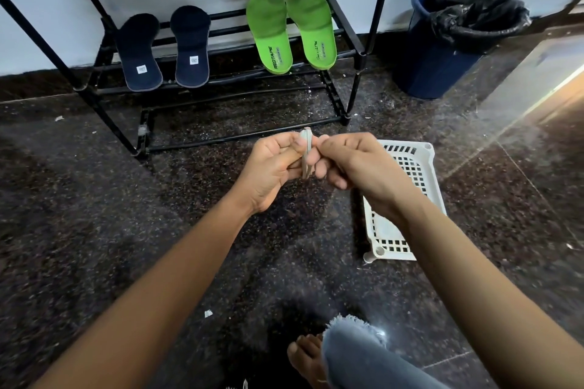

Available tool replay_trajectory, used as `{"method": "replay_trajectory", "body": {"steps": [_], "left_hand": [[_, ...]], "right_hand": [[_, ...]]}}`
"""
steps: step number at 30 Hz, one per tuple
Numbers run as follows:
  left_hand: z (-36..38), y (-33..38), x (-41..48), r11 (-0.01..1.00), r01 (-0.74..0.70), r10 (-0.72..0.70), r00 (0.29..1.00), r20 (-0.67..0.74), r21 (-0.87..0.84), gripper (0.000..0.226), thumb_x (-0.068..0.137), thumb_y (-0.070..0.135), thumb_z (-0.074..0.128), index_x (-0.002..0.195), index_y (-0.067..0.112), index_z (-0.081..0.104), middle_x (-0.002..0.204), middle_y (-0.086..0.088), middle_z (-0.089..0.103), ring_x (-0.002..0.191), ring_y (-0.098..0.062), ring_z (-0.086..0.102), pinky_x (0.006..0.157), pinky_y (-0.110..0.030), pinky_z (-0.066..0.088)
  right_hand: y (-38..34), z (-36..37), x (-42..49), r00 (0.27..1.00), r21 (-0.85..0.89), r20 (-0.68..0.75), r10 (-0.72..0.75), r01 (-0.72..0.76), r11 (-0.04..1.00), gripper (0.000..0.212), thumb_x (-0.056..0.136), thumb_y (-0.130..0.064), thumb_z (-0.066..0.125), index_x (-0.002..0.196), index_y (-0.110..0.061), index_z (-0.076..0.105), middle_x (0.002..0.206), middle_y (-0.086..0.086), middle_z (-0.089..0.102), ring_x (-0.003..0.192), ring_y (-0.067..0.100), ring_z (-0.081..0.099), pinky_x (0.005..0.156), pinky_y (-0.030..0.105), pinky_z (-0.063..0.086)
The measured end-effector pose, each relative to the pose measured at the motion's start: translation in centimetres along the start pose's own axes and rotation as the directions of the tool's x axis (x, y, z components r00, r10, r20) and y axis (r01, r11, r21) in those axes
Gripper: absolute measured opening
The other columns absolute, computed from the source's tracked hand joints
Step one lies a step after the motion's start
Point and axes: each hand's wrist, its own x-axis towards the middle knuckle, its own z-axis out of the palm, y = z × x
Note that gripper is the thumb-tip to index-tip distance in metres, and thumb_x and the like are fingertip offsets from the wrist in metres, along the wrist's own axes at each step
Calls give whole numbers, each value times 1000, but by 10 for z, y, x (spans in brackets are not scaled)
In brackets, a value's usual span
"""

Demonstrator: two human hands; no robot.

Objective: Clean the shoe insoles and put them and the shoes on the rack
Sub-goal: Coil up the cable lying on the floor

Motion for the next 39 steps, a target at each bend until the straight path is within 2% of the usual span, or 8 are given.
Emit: {"method": "replay_trajectory", "body": {"steps": [8,15,18,23,26,29,34,39], "left_hand": [[-3,0,8,990,-38,18,990,-142,-133,20,100,11,48,103,1,65,108,-9,72,110,-24,67,93,-42,55],[-5,5,13,951,-96,25,971,-239,-293,20,97,14,49,100,2,65,108,-15,71,109,-29,67,85,-42,58],[0,7,13,938,-63,-12,976,-217,-340,21,101,11,44,98,2,63,103,-15,73,106,-31,68,88,-47,57],[5,12,9,932,40,-87,989,-117,-360,23,102,14,43,93,3,62,102,-19,72,104,-34,68,86,-49,57],[5,14,7,943,76,-106,992,-73,-325,23,103,15,43,93,3,61,96,-17,73,101,-34,70,83,-48,58],[5,15,6,956,102,-119,992,-47,-275,21,101,16,46,93,3,60,85,-12,73,97,-33,71,82,-48,59],[5,19,2,969,132,-140,990,-24,-210,23,102,14,46,91,1,61,80,-12,69,91,-32,72,79,-47,60],[1,19,-1,970,148,-153,988,-11,-193,23,101,15,47,90,1,62,80,-11,69,90,-33,72,78,-48,60]], "right_hand": [[8,-13,-11,977,-109,-153,149,-166,980,37,87,-13,42,53,-11,56,45,3,49,37,13,31,39,21,24],[68,-9,-28,825,170,-16,565,-555,814,30,87,-14,39,59,-16,50,50,-1,49,37,7,32,39,18,21],[89,-10,-25,818,39,-32,574,-572,819,29,93,-16,40,72,-11,60,61,1,60,46,9,46,43,18,32],[86,-25,-1,977,-619,-161,140,-211,756,31,95,-28,53,123,-16,54,114,2,63,103,20,61,93,33,48],[52,-33,19,973,-451,-117,-200,127,883,42,93,-5,51,132,-19,48,127,0,58,114,20,57,98,37,47],[24,-37,39,941,-295,7,-338,325,899,39,94,5,45,130,-6,50,129,5,57,122,12,52,103,30,42],[11,-38,57,917,-194,236,-322,369,909,31,93,7,48,124,5,52,121,17,61,117,23,56,101,38,44],[8,-36,62,913,-209,265,-309,367,906,21,88,4,59,109,4,62,99,13,67,90,19,62,82,35,50]]}}
